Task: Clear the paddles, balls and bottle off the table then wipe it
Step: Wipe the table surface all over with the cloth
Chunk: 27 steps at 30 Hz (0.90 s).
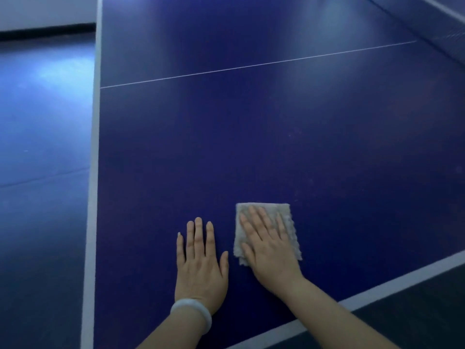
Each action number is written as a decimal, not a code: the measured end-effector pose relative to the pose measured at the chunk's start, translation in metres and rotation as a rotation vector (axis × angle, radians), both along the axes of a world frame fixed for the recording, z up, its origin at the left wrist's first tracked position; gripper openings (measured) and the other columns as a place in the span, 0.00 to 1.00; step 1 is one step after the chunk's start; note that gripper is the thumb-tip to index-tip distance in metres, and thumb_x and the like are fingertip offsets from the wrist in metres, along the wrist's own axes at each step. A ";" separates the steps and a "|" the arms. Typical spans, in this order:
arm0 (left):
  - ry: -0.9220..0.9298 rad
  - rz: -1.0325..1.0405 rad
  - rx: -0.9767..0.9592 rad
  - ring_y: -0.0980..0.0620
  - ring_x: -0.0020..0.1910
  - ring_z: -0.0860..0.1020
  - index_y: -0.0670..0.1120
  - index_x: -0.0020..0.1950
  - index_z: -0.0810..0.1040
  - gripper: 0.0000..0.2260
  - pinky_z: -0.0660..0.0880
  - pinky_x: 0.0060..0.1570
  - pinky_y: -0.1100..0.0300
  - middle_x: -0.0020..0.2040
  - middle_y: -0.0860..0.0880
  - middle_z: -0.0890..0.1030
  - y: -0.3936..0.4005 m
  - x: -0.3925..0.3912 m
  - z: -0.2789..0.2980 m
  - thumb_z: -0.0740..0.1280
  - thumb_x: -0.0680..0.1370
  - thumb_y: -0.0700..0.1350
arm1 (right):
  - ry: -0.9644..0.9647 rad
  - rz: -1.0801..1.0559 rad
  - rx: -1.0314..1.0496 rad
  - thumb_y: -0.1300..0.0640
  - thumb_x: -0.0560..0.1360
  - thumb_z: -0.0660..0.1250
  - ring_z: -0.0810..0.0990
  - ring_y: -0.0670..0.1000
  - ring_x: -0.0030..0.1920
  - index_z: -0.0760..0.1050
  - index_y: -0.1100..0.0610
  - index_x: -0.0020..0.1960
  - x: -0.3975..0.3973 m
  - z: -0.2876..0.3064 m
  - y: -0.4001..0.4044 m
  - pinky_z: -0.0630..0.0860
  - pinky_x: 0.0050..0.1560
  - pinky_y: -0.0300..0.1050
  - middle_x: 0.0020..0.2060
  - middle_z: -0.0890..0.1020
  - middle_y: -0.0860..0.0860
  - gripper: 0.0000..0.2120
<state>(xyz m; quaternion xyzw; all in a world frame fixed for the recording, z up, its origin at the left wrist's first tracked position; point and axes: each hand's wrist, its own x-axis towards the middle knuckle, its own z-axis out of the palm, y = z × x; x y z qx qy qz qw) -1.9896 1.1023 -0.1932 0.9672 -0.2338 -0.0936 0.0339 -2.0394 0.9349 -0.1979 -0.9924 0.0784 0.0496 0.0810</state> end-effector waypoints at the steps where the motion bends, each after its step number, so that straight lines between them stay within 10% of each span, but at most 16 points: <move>1: -0.001 0.000 0.007 0.44 0.79 0.48 0.41 0.79 0.53 0.31 0.50 0.76 0.43 0.80 0.41 0.51 0.000 -0.001 0.001 0.43 0.80 0.58 | 0.005 0.096 0.015 0.45 0.82 0.45 0.42 0.49 0.79 0.48 0.52 0.80 0.011 0.002 -0.005 0.44 0.76 0.58 0.80 0.47 0.49 0.29; 4: -0.012 0.008 0.005 0.43 0.78 0.54 0.41 0.78 0.59 0.30 0.53 0.74 0.42 0.78 0.41 0.57 -0.001 -0.001 0.002 0.47 0.80 0.57 | 0.075 0.144 -0.048 0.44 0.81 0.38 0.42 0.50 0.79 0.43 0.52 0.79 0.035 0.004 -0.067 0.33 0.76 0.52 0.78 0.43 0.48 0.29; 10: -0.018 0.011 -0.008 0.43 0.78 0.55 0.42 0.78 0.59 0.30 0.54 0.73 0.41 0.78 0.40 0.58 -0.003 -0.001 -0.001 0.49 0.80 0.57 | 0.144 -0.867 0.010 0.44 0.81 0.38 0.43 0.54 0.79 0.40 0.53 0.80 0.018 0.014 -0.151 0.43 0.77 0.62 0.80 0.43 0.52 0.30; 19: -0.023 -0.005 0.015 0.42 0.78 0.56 0.39 0.77 0.61 0.30 0.55 0.72 0.41 0.78 0.40 0.58 -0.003 -0.001 -0.001 0.49 0.80 0.56 | 0.030 0.101 0.004 0.43 0.80 0.38 0.37 0.48 0.78 0.38 0.50 0.78 0.062 0.003 -0.030 0.36 0.77 0.57 0.78 0.41 0.47 0.28; 27: -0.005 0.023 0.013 0.44 0.79 0.51 0.42 0.79 0.56 0.31 0.53 0.75 0.42 0.80 0.42 0.54 -0.003 0.000 -0.003 0.48 0.80 0.58 | 0.138 -0.854 0.016 0.42 0.80 0.35 0.41 0.53 0.79 0.35 0.50 0.79 -0.016 0.009 -0.149 0.42 0.77 0.62 0.80 0.41 0.51 0.30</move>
